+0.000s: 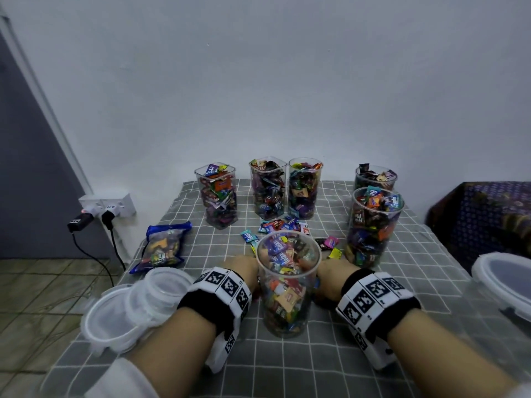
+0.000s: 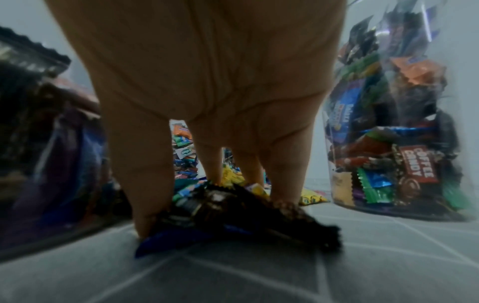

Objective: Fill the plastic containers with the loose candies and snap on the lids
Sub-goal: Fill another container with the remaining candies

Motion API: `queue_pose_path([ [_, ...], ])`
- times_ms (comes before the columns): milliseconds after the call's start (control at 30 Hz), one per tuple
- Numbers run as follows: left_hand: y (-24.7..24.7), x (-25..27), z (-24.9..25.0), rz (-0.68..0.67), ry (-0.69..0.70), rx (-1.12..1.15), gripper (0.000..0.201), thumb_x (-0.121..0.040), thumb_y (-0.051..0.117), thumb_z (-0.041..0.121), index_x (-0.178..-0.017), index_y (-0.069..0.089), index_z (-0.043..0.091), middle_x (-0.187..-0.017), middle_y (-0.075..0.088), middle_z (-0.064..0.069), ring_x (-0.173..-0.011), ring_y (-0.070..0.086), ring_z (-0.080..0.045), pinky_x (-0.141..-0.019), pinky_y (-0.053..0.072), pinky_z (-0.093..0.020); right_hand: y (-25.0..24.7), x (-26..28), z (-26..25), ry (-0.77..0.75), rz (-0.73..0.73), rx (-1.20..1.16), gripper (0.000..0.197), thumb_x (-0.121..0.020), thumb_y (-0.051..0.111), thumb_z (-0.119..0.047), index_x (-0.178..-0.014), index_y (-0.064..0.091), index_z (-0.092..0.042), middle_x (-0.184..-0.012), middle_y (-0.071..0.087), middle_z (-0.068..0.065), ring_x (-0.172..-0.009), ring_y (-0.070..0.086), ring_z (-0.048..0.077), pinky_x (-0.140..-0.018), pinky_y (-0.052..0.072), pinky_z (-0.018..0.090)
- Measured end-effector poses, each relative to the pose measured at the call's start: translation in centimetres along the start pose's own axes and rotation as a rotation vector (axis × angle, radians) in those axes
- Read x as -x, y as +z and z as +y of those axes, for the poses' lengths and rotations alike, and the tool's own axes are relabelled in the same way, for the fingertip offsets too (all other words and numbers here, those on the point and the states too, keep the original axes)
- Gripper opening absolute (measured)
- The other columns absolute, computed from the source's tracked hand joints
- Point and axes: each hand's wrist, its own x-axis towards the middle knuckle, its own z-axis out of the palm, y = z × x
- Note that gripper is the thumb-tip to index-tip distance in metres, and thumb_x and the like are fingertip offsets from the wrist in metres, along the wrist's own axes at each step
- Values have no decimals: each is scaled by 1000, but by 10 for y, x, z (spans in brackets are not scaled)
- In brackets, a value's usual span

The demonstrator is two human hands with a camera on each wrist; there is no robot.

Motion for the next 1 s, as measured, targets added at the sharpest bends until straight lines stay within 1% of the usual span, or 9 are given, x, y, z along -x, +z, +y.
queue_pose_path([
  [100, -3, 7, 4, 48, 2, -68, 35, -95, 50, 19, -127, 55, 5, -130, 56, -10, -119, 54, -26, -100, 43, -32, -2, -2, 0, -27, 5, 9, 43, -90, 55, -33, -131, 44, -40, -128, 56, 3, -112, 55, 26, -95, 49, 39],
  [167, -1, 6, 6, 13, -22, 5, 30, -95, 52, 24, -118, 61, 8, -122, 62, -10, -109, 59, -28, -96, 47, -36, -3, -2, -1, -36, 49, -17, 35, -87, 59, -33, -121, 56, -37, -121, 61, 4, -107, 58, 25, -92, 51, 37],
  [233, -2, 7, 7, 43, 9, 29, 26, -93, 53, 24, -112, 64, 8, -116, 65, -11, -103, 61, -28, -94, 49, -38, -3, -3, -2, -40, 97, -36, 31, -83, 63, -32, -114, 62, -34, -115, 64, 2, -103, 60, 23, -90, 52, 37],
  [333, -4, 8, 8, 79, -3, -43, 26, -95, 47, 15, -114, 62, 5, -117, 63, -12, -107, 59, -29, -93, 48, -34, -4, -3, -5, -24, 102, -23, 25, -88, 59, -30, -112, 64, -27, -115, 64, 4, -105, 59, 24, -91, 51, 36],
  [467, -6, 9, 8, 97, 14, -64, 24, -95, 46, 19, -108, 64, 8, -109, 65, -11, -99, 62, -29, -87, 51, -35, -5, -2, -9, -4, 107, -44, 22, -93, 50, -22, -108, 65, -15, -113, 64, 7, -103, 59, 26, -90, 51, 34],
  [667, -7, 11, 4, 120, 40, -24, 23, -94, 45, 15, -103, 61, 2, -109, 64, -17, -99, 60, -33, -87, 51, -38, -7, 4, -11, -2, 148, -114, 22, -94, 49, -17, -107, 65, -8, -112, 65, 10, -103, 60, 27, -90, 51, 34],
  [800, -7, 11, 3, 175, 17, 36, 22, -92, 46, 11, -101, 63, 1, -106, 65, -17, -96, 61, -33, -82, 51, -37, -8, 9, -7, -8, 206, -132, 23, -94, 48, -20, -107, 65, -11, -112, 65, 9, -104, 59, 26, -90, 50, 35],
  [933, -9, 12, 5, 253, 17, -6, 23, -91, 47, 13, -104, 64, 5, -110, 65, -14, -100, 60, -33, -83, 49, -36, -12, 16, 4, 29, 303, -171, 19, -90, 49, -12, -101, 65, -14, -110, 66, 8, -103, 59, 25, -83, 47, 29],
  [1000, -9, 12, 6, 289, 9, 6, 22, -92, 47, 14, -104, 63, 5, -111, 64, -13, -102, 60, -32, -83, 48, -36, -15, 20, 8, 48, 338, -238, 24, -88, 52, -9, -106, 66, -15, -111, 66, 7, -105, 59, 24, -85, 48, 30],
])
